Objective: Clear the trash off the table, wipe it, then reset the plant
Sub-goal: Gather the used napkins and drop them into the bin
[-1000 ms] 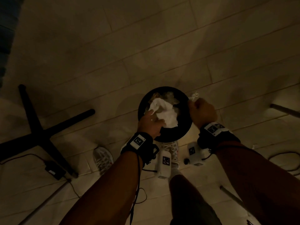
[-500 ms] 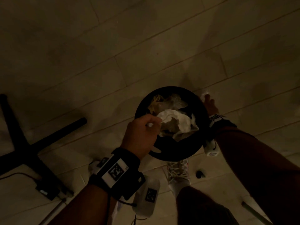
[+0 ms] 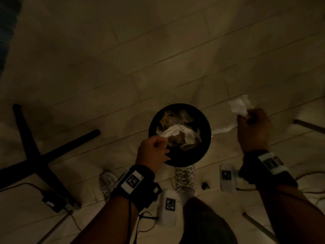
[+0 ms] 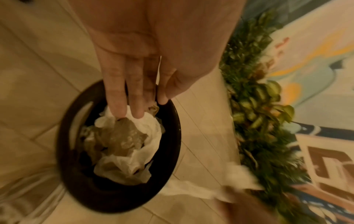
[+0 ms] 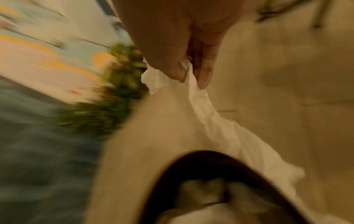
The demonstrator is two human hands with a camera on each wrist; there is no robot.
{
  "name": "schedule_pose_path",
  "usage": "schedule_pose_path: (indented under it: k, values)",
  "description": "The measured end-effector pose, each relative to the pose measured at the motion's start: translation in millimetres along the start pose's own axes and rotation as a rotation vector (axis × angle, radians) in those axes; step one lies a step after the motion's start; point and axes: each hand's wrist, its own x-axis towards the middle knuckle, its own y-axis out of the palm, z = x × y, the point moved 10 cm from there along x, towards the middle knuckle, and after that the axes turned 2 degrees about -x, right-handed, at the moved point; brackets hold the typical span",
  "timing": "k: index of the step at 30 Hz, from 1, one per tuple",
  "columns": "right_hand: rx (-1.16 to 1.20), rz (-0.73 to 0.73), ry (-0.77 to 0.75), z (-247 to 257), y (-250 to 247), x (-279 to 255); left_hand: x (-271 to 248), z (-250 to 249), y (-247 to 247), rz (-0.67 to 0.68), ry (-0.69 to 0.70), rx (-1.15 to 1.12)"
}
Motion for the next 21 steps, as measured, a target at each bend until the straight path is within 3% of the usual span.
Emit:
schedule_pose_path:
  k: [3, 7, 10, 13, 15, 17, 19, 21]
  values:
    - [0.036, 0.043, -0.180, 67.0, -20.5, -38.0, -12.6, 4.0, -10.7, -0.064, -0.007, 0.048]
    - [0.075, 0.291, -0.224, 99.0, 50.3, -84.0, -24.6, 19.6, -25.9, -0.119, -0.062, 0.065]
    - [-0.007, 0.524, -0.190, 94.7, 119.2, -106.8, -33.9, 31.8, -39.5, -0.157, -0.082, 0.060]
    - [-0.286, 0.806, -0.158, 66.0, 174.4, -125.2, -45.0, 45.1, -48.1, -0.170, -0.090, 0.040]
    - [-0.541, 1.024, -0.244, 48.9, 200.4, -147.3, -50.8, 54.5, -50.3, -0.166, -0.083, 0.027]
    - [-0.635, 1.174, -0.291, 37.4, 212.4, -165.1, -55.2, 61.1, -50.7, -0.162, -0.064, 0.039]
    - [-0.655, 1.153, -0.392, 42.7, 210.5, -163.9, -57.8, 68.0, -51.2, -0.163, -0.062, 0.039]
    - [-0.620, 0.868, -0.441, 60.0, 188.1, -132.3, -58.6, 74.9, -51.0, -0.167, -0.066, 0.022]
